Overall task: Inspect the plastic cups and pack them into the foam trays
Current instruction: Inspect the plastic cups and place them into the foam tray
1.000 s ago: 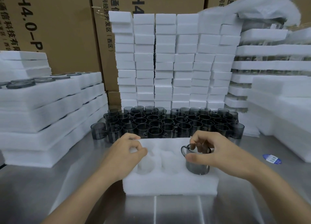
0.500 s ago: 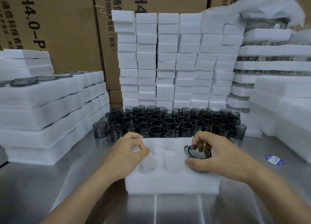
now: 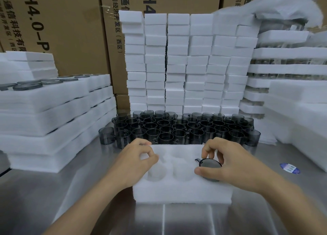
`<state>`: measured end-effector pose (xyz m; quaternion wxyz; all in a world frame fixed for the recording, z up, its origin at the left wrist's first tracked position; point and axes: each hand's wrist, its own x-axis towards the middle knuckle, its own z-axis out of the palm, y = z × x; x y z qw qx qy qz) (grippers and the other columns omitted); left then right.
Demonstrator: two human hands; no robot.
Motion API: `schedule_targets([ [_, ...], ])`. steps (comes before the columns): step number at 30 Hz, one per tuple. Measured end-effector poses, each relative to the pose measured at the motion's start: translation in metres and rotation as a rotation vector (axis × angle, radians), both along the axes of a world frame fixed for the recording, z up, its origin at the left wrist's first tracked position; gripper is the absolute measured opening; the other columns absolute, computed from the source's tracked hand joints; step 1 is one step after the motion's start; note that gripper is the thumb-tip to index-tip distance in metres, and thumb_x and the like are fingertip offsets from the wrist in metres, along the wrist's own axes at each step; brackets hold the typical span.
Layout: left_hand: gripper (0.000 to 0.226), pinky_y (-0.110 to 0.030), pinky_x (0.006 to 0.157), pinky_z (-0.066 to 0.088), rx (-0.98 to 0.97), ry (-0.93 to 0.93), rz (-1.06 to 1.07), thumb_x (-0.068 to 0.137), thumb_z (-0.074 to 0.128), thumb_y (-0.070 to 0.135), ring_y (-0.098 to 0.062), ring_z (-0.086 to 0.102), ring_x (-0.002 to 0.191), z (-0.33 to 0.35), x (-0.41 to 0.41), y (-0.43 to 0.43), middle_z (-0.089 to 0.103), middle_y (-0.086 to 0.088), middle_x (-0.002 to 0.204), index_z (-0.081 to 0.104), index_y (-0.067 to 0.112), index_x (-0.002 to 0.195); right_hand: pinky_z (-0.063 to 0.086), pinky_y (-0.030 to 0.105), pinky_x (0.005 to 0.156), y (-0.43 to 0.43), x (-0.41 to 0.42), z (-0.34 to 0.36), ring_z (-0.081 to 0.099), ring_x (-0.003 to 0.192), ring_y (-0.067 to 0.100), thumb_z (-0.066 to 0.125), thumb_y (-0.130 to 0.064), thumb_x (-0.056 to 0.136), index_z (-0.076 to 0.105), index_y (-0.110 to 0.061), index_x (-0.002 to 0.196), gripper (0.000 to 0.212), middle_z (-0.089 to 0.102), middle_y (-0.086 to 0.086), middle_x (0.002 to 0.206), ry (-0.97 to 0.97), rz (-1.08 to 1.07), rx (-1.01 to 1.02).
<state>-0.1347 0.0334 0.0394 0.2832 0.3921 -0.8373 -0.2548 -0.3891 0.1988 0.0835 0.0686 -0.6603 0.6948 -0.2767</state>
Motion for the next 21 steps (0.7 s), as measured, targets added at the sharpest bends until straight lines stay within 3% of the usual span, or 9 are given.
schedule_targets([
  [4, 0.03, -0.038, 0.11, 0.037, -0.01, 0.0, -0.008, 0.099, 0.069, 0.044, -0.005, 0.051, 0.128, -0.001, 0.0, -0.001, 0.052, 0.029, 0.134, 0.074, 0.026, 0.076, 0.038, 0.018, 0.063, -0.002, -0.001, -0.003, 0.052, 0.076, 0.001, 0.079, -0.076, 0.068, 0.061, -0.045, 0.093, 0.043, 0.057, -0.027, 0.101, -0.013, 0.008, 0.026],
  [8, 0.029, -0.035, 0.107, 0.037, -0.019, 0.02, -0.003, 0.098, 0.07, 0.043, -0.003, 0.052, 0.127, -0.004, -0.001, -0.004, 0.052, 0.031, 0.131, 0.073, 0.028, 0.074, 0.045, 0.016, 0.069, -0.004, -0.003, -0.004, 0.055, 0.074, 0.008, 0.079, -0.075, 0.07, 0.066, -0.042, 0.09, 0.041, 0.063, -0.021, 0.095, -0.074, 0.017, -0.047],
  [11, 0.026, -0.033, 0.104, 0.037, -0.029, 0.047, -0.028, 0.097, 0.071, 0.044, 0.002, 0.053, 0.125, -0.007, 0.0, -0.008, 0.054, 0.032, 0.128, 0.073, 0.031, 0.075, 0.044, 0.016, 0.065, -0.005, -0.003, -0.007, 0.049, 0.063, 0.005, 0.081, -0.072, 0.073, 0.065, -0.041, 0.091, 0.039, 0.065, -0.016, 0.086, -0.055, 0.052, 0.011],
  [13, 0.021, -0.032, 0.101, 0.041, -0.042, 0.116, -0.026, 0.098, 0.071, 0.043, 0.006, 0.057, 0.117, -0.009, 0.0, -0.012, 0.062, 0.03, 0.119, 0.073, 0.032, 0.079, 0.043, 0.018, 0.063, -0.005, -0.003, -0.007, 0.049, 0.063, 0.004, 0.077, -0.076, 0.073, 0.065, -0.041, 0.092, 0.042, 0.065, -0.016, 0.083, -0.035, 0.054, 0.019],
  [16, 0.013, -0.033, 0.09, 0.052, -0.112, 0.33, 0.131, 0.097, 0.072, 0.028, -0.001, 0.064, 0.099, -0.009, 0.006, -0.025, 0.069, 0.018, 0.102, 0.072, 0.036, 0.087, 0.043, 0.023, 0.064, -0.006, -0.002, -0.008, 0.056, 0.069, 0.005, 0.067, -0.086, 0.069, 0.064, -0.041, 0.093, 0.051, 0.065, -0.015, 0.081, 0.0, 0.019, -0.011],
  [18, 0.022, -0.036, 0.095, 0.052, -0.184, 0.281, 0.27, 0.099, 0.071, 0.025, -0.009, 0.061, 0.115, -0.012, 0.015, -0.038, 0.065, 0.015, 0.123, 0.069, 0.042, 0.113, 0.048, 0.029, 0.065, -0.007, 0.0, -0.011, 0.057, 0.069, 0.006, 0.06, -0.088, 0.07, 0.063, -0.041, 0.091, 0.052, 0.065, -0.012, 0.076, 0.02, -0.001, -0.029],
  [20, 0.047, -0.041, 0.108, 0.047, -0.245, 0.007, 0.372, 0.1, 0.068, 0.031, -0.02, 0.043, 0.14, -0.02, 0.024, -0.05, 0.049, 0.006, 0.151, 0.058, 0.038, 0.146, 0.05, 0.032, 0.065, -0.008, 0.001, -0.013, 0.058, 0.068, 0.006, 0.056, -0.087, 0.074, 0.061, -0.039, 0.089, 0.051, 0.064, -0.011, 0.074, 0.041, -0.01, -0.035],
  [21, 0.053, -0.043, 0.111, 0.045, -0.25, -0.099, 0.404, 0.1, 0.067, 0.036, -0.023, 0.034, 0.146, -0.023, 0.027, -0.054, 0.041, 0.004, 0.159, 0.054, 0.037, 0.152, 0.05, 0.032, 0.065, -0.008, 0.001, -0.014, 0.058, 0.069, 0.007, 0.054, -0.087, 0.076, 0.061, -0.038, 0.088, 0.052, 0.064, -0.012, 0.073, 0.054, -0.013, -0.034],
])
